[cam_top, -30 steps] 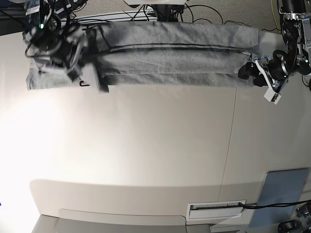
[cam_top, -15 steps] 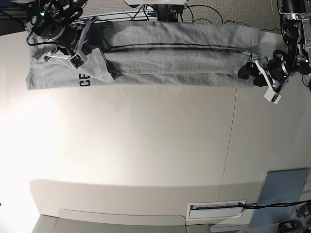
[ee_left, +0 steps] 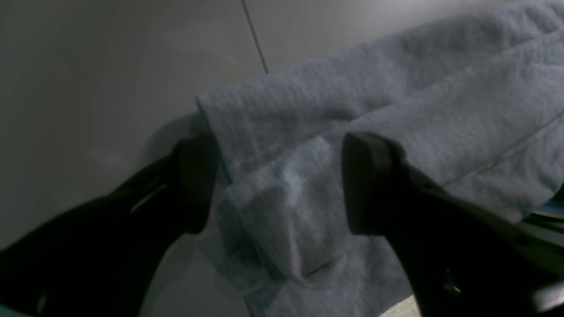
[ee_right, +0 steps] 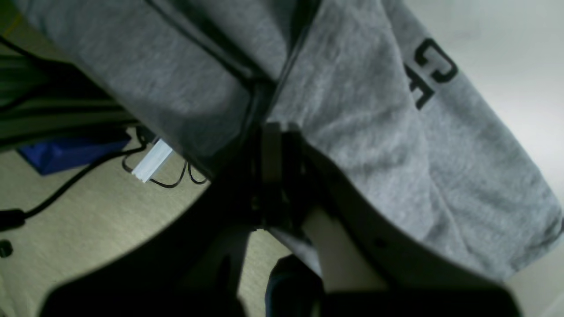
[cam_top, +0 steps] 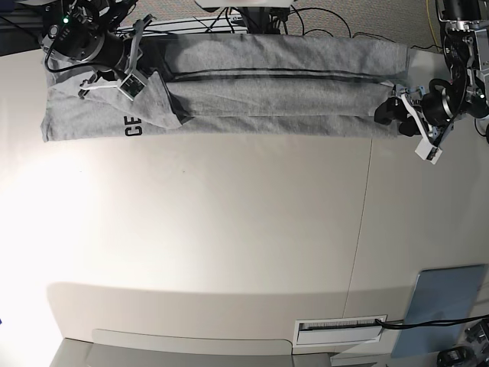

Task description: Fold the T-shirt properly

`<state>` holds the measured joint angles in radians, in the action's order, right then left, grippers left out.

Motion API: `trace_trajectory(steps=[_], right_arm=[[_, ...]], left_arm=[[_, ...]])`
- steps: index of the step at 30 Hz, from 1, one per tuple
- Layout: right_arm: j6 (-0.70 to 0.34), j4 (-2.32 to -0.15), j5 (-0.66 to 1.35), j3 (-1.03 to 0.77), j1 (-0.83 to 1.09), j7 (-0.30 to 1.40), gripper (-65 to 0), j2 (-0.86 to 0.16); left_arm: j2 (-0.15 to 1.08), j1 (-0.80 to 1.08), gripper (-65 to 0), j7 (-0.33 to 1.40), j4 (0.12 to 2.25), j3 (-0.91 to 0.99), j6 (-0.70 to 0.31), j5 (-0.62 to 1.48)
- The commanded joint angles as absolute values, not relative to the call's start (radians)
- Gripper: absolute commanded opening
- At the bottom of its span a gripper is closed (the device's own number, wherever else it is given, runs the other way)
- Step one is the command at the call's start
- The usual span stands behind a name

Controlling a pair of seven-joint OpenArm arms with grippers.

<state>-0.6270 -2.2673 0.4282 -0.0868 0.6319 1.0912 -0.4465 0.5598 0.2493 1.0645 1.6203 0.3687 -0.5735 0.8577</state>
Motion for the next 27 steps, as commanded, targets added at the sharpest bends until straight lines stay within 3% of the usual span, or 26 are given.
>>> trace_trajectory(steps=[1, 7, 15, 21, 27], right_arm=[[-0.636, -2.284, 0.438, -0.093, 0.634, 1.073, -62.5, -0.458], [-0.639, -2.284, 0.437, -0.093, 0.634, 1.073, -38.7, -0.458], [-0.630, -2.284, 0.436, -0.093, 0.623, 1.068, -38.6, -0.458], [-0.541, -2.284, 0.365, -0.093, 0.547, 1.065, -38.6, -0.458], [-0.526, -2.284, 0.333, -0.093, 0.490, 1.048, -38.6, -0.458]], left_arm=[[0.580, 0.241, -20.8, 1.055, 1.634, 0.378, -0.574, 0.875], [0.580, 0.241, -20.8, 1.057, 1.634, 0.378, -0.574, 0.875], [0.582, 0.241, -20.8, 1.092, 1.634, 0.378, -0.574, 0.883], [0.587, 0.262, -20.8, 1.129, 1.634, 0.390, -0.577, 0.920], [0.584, 0.329, -20.8, 1.089, 1.634, 0.508, -0.578, 0.921]])
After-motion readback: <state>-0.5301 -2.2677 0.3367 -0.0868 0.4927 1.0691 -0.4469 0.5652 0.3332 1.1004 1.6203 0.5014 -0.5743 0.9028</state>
